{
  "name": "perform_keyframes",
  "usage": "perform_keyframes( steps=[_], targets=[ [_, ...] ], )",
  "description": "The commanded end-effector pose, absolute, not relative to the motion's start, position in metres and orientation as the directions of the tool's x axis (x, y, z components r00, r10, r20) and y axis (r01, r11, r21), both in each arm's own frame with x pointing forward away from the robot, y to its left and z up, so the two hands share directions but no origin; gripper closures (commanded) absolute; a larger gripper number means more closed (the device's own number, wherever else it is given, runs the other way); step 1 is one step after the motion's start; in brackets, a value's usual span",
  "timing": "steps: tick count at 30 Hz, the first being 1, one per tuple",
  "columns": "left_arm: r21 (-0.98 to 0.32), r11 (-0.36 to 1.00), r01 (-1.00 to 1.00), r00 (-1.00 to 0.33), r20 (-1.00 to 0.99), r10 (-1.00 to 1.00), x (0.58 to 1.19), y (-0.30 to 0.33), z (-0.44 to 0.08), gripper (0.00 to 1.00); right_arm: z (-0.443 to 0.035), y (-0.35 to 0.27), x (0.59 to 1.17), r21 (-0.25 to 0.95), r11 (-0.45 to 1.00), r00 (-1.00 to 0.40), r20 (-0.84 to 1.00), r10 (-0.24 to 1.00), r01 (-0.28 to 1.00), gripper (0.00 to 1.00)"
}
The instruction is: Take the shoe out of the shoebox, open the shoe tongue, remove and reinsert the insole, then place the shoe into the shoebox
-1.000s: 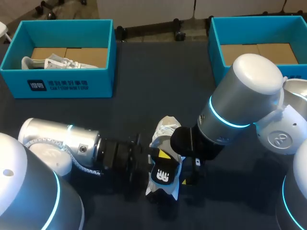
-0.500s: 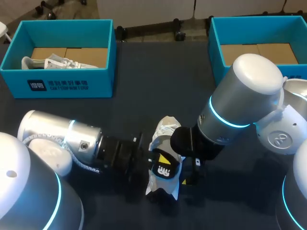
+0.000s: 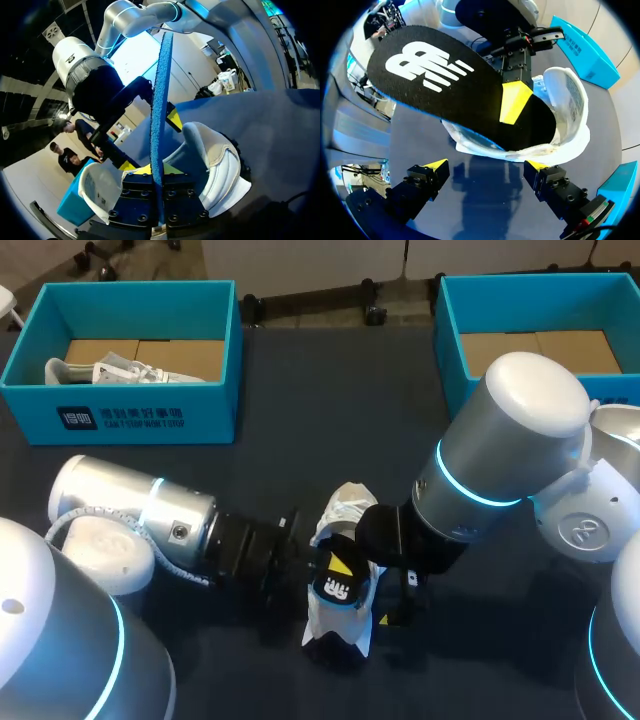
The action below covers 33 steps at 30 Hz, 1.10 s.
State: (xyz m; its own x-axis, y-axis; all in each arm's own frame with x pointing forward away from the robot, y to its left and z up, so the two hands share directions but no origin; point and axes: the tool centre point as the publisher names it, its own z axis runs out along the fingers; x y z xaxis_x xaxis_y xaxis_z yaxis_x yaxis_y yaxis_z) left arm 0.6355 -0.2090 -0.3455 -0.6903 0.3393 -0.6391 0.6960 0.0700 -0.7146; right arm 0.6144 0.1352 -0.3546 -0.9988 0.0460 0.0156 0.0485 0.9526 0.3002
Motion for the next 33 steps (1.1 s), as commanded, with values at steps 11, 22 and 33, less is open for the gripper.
perform_keyframes(
  steps=[11, 22, 33],
  targets=[
    [-0.717, 0.116, 0.687, -0.707, -0.623, 0.334, 0.65, -0.221, -0.364, 1.0, -0.355, 0.136, 0.613, 0.3, 0.953, -0.999, 0.013, 0.048, 0.05, 0.0],
    [-0.713, 0.086, 0.696, -0.699, -0.645, 0.309, 0.639, -0.214, -0.347, 0.64, -0.355, 0.136, 0.613, 0.3, 0.953, -0.999, 0.013, 0.048, 0.05, 0.0],
    [-0.684, 0.04, 0.728, -0.665, -0.69, 0.285, 0.621, -0.213, -0.332, 0.67, -0.355, 0.136, 0.613, 0.3, 0.953, -0.999, 0.013, 0.048, 0.05, 0.0]
  ],
)
